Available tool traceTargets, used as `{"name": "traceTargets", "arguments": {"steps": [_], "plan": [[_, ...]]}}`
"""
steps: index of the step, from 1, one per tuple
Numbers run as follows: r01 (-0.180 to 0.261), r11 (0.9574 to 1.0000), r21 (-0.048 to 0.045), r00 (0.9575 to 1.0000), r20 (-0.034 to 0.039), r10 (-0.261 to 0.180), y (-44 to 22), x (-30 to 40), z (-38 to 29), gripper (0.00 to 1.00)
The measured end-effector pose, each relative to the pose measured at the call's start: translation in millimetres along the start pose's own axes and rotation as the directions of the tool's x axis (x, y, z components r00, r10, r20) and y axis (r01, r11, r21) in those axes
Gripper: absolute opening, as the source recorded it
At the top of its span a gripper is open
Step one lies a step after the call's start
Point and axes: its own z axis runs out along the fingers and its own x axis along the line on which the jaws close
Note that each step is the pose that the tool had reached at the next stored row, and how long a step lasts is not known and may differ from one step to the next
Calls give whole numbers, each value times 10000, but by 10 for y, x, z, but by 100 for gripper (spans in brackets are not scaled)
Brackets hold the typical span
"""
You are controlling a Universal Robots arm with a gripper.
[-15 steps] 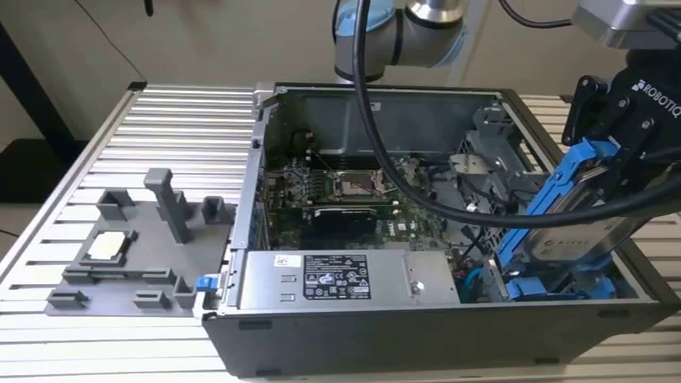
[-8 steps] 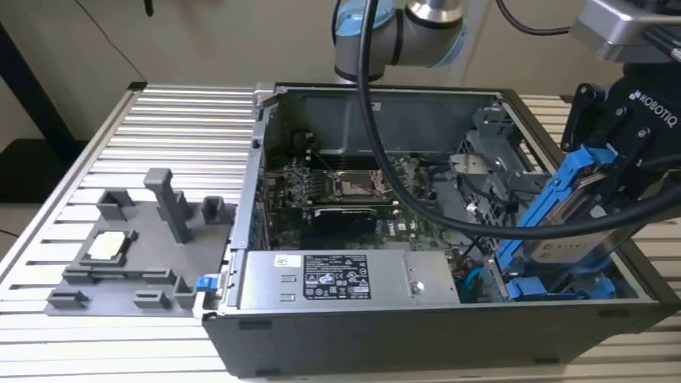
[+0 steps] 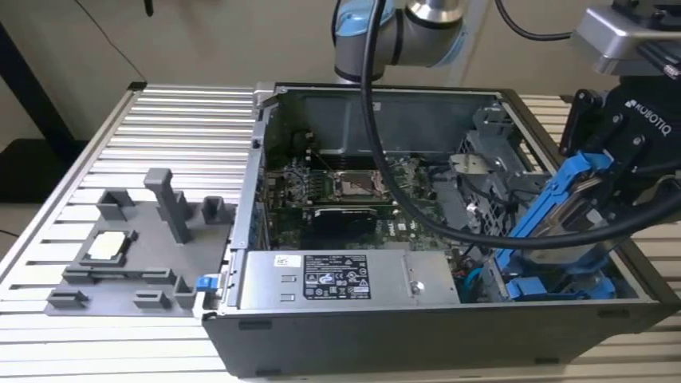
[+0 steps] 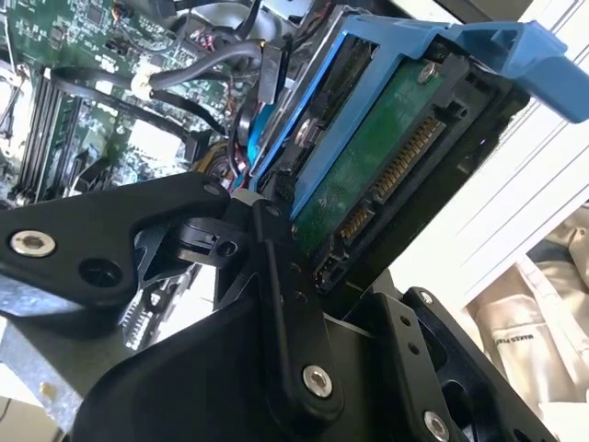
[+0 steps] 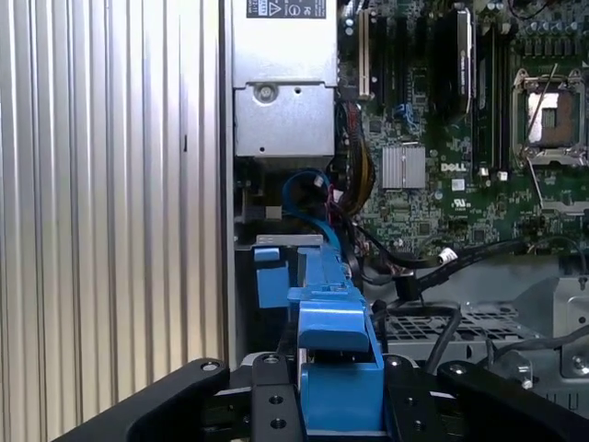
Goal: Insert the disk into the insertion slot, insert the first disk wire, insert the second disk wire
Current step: 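Insert the disk into the insertion slot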
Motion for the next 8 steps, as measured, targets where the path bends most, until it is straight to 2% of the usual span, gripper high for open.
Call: {"name": "traceTargets", "arguments": {"steps": [2,8], "plan": [[1,10000,-1,10000,44,-1,-3,0,20,33],[2,10000,-27,10000,56,-2,-9,25,57,33]]}}
